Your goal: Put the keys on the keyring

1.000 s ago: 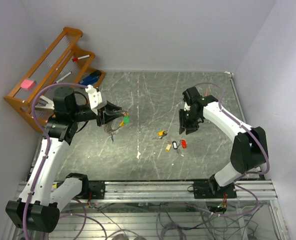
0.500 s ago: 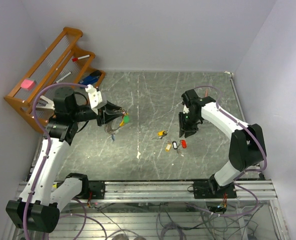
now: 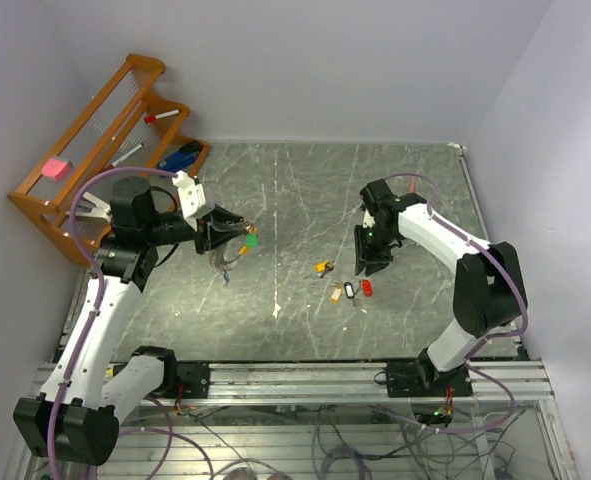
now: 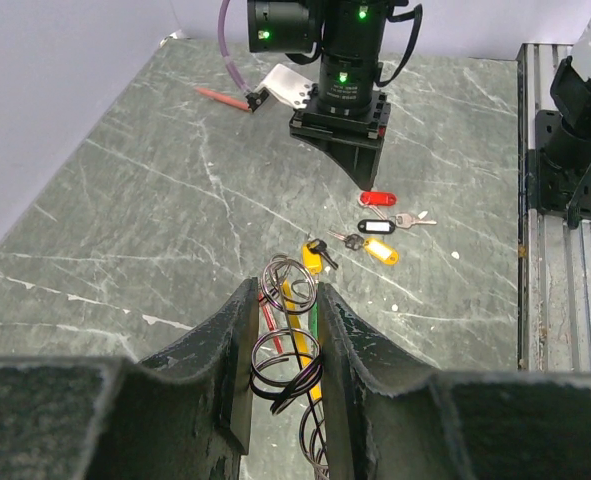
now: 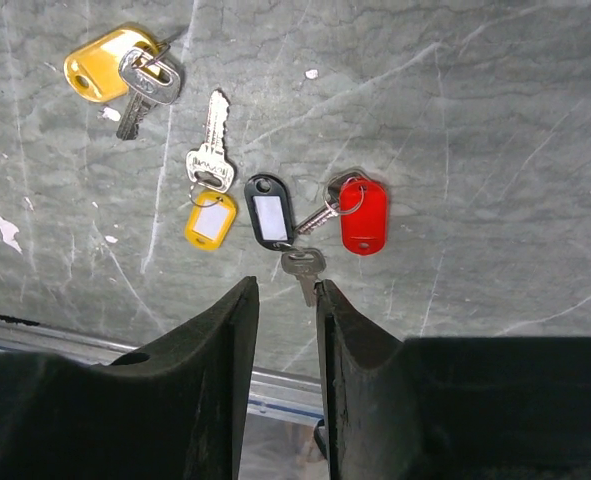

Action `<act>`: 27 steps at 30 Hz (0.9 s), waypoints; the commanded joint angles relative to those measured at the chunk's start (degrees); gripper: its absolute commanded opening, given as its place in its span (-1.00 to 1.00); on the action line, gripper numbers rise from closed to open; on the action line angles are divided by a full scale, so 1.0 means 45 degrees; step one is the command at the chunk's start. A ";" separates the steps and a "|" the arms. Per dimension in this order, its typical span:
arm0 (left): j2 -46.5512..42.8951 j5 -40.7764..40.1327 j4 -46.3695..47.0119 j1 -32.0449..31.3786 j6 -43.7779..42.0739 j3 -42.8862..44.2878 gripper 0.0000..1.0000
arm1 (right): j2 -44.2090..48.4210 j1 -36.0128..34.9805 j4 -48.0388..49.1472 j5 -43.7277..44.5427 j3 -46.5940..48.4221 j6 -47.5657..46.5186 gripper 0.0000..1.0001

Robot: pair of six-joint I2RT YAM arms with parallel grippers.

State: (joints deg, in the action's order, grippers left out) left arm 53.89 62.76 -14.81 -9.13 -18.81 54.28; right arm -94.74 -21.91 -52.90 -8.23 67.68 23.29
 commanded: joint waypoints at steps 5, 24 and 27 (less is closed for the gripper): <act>-0.0002 0.0173 0.0707 -0.0081 -0.0024 0.0088 -0.86 | -0.0596 0.0045 0.0634 -0.0223 0.0328 -0.0074 -0.44; 0.0250 0.0119 0.0633 -0.0082 -0.0328 -0.0032 -0.86 | -0.2311 -0.0212 0.1199 -0.0535 0.1598 -0.0388 -0.46; 0.0232 0.0104 0.0449 -0.0079 -0.0436 -0.0001 -0.86 | -0.2569 -0.0366 0.1230 -0.0588 0.1842 -0.0451 -0.45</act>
State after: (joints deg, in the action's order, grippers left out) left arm 55.11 62.76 -14.44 -9.13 -19.18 54.24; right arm -104.79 -22.65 -48.53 -10.13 73.54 21.98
